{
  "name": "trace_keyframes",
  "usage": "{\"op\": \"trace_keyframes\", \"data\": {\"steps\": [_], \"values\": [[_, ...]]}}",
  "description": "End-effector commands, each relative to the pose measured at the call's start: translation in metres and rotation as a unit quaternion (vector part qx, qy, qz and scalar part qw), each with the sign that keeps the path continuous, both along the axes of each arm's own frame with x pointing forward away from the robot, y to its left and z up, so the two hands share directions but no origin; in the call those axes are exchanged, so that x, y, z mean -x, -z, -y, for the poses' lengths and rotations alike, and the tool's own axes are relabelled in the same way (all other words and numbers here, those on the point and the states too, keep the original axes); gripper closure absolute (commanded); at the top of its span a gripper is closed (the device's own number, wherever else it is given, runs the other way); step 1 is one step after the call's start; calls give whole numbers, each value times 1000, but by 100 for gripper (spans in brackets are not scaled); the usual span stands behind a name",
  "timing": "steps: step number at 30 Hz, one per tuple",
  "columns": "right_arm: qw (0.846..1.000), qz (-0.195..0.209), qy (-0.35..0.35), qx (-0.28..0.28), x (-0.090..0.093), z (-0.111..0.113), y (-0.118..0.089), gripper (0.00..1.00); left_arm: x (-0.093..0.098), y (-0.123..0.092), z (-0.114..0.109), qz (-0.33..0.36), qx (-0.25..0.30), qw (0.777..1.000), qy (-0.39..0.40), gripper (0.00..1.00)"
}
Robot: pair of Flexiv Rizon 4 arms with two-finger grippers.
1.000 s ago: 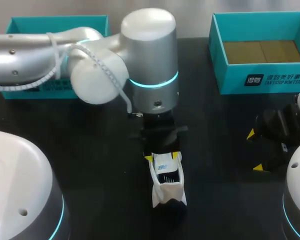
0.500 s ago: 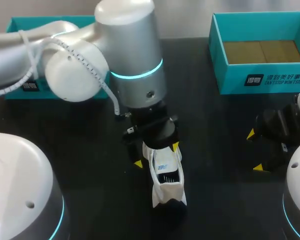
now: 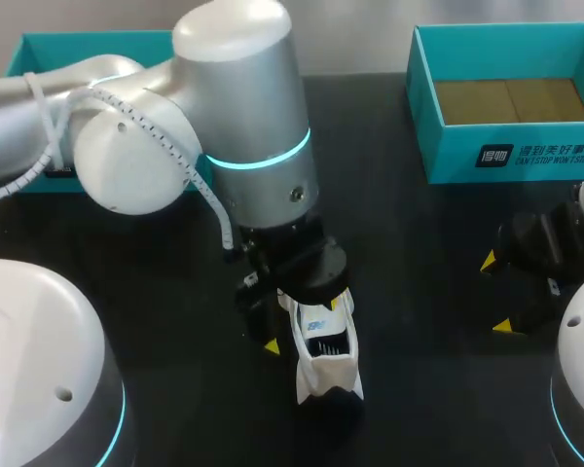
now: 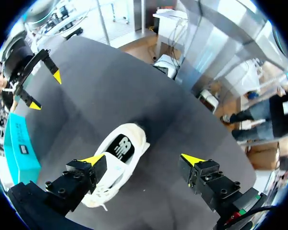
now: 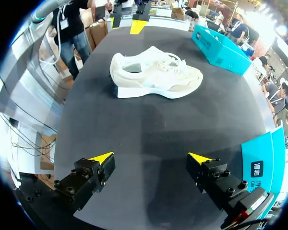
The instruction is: Take the shoe out of the shoebox, open the shoe tongue, remove and reinsert the insole, then place the shoe into the shoebox
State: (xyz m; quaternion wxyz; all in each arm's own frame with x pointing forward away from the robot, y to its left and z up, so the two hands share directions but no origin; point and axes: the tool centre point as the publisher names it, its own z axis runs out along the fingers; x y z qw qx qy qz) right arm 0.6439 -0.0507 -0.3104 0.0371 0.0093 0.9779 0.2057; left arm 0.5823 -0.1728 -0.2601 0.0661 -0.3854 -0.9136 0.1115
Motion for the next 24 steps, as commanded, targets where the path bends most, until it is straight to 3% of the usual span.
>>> {"op": "trace_keyframes", "data": {"steps": [1, 13, 18, 24], "values": [[1000, 1, 0, 2, 1, -1, 0, 0, 4, -9, -10, -57, -14, 984, -167, 0], [1000, 1, 0, 2, 1, -1, 0, 0, 4, -9, -10, -57, -14, 984, -167, 0], [1000, 1, 0, 2, 1, -1, 0, 0, 28, -4, -10, -22, -23, 958, -285, 0], [1000, 1, 0, 2, 1, -1, 0, 0, 39, -3, -10, 13, -42, 939, -342, 0]]}}
